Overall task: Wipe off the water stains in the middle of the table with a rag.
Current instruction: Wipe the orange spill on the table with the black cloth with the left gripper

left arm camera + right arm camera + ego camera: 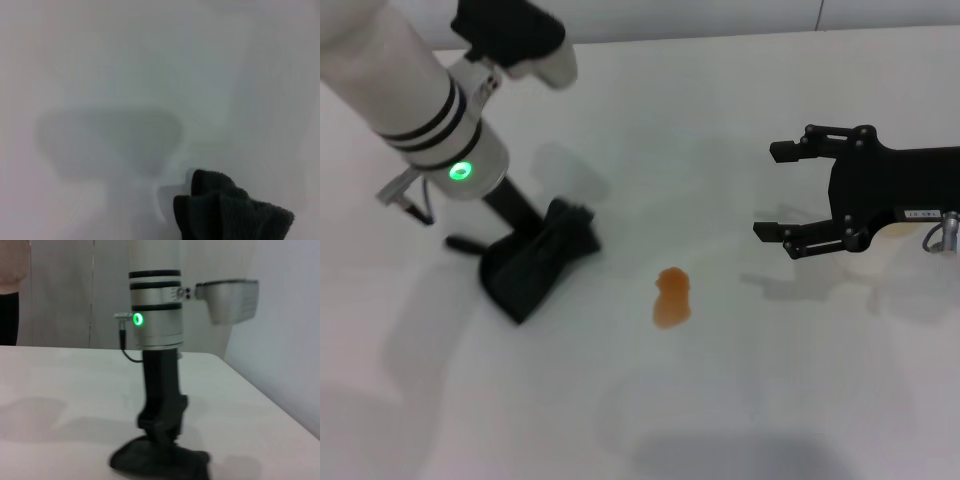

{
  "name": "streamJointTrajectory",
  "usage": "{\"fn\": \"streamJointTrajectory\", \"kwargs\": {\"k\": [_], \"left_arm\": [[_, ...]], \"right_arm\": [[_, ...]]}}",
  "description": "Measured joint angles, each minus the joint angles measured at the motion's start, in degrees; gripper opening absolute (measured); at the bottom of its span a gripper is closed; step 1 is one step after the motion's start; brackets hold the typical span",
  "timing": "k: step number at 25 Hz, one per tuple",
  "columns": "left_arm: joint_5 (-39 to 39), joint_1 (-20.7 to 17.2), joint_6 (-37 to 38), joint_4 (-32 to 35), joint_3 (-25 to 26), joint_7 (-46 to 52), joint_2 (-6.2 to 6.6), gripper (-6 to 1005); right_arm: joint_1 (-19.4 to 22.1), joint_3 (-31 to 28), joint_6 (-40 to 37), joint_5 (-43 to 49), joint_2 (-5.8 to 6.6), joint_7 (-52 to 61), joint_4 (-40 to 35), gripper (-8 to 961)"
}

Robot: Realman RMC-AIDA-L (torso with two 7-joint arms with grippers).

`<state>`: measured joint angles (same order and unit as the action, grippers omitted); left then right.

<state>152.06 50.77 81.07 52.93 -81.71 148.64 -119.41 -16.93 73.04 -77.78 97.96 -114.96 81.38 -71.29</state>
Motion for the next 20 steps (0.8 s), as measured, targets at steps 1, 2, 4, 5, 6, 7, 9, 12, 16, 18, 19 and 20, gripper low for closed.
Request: {"fn": "streamJointTrajectory", "kwargs": {"k": [1, 2, 4, 5, 6, 7, 9, 12, 16, 18, 19, 20], "left_arm": [[-0.92, -0.24, -1.84, 0.28, 0.1, 0.24, 0.0, 99], [-1.97, -0.38, -3.33, 0.39, 0.08, 0.29, -0.02, 99], [-3.49, -0.51, -5.83, 0.34, -0.02, 0.29, -0.04, 99], [-4.49, -0.64, -7.43, 0.22, -0.13, 0.29, -0.06, 99], [-5.47, -0.8, -8.93, 0.12, -0.24, 0.29, -0.09, 99], [-6.52, -0.92, -10.23, 0.06, -0.33, 0.28, -0.1, 99], [-9.26, -1.18, -12.98, -0.32, -0.62, 0.21, -0.12, 99], [-12.9, -1.22, -15.84, -1.65, -1.32, 0.26, -0.19, 99], [-16.21, -0.06, -18.8, -5.45, -3.44, 0.4, -0.21, 99], [-17.0, 1.01, -20.11, -7.41, -4.99, 0.44, -0.22, 98], [-17.29, 1.44, -20.6, -8.08, -5.75, 0.45, -0.21, 98], [-17.77, 1.9, -21.26, -8.69, -6.86, 0.45, -0.21, 98]], "right_arm": [[0.04, 0.0, 0.0, 0.0, 0.0, 0.0, 0.0, 869], [0.11, 0.0, 0.0, 0.0, 0.0, 0.0, 0.01, 869], [0.23, 0.0, 0.0, 0.0, 0.0, 0.0, 0.03, 870], [0.27, 0.0, 0.0, 0.0, 0.0, 0.0, 0.05, 870], [0.31, 0.0, 0.0, 0.0, 0.0, 0.0, 0.08, 870], [0.34, 0.0, 0.0, -0.01, 0.0, 0.0, 0.1, 870], [0.34, 0.0, 0.0, -0.04, 0.0, 0.0, 0.17, 870], [0.33, 0.0, 0.0, -0.11, 0.0, 0.0, 0.31, 870], [-0.01, 0.0, 0.0, -0.13, 0.0, 0.0, 0.51, 870], [-0.12, 0.0, 0.0, -0.14, 0.0, 0.0, 0.52, 869], [-0.14, 0.0, 0.01, -0.14, 0.0, 0.0, 0.53, 869], [-0.16, 0.0, 0.01, -0.15, 0.0, 0.0, 0.54, 869]]}}
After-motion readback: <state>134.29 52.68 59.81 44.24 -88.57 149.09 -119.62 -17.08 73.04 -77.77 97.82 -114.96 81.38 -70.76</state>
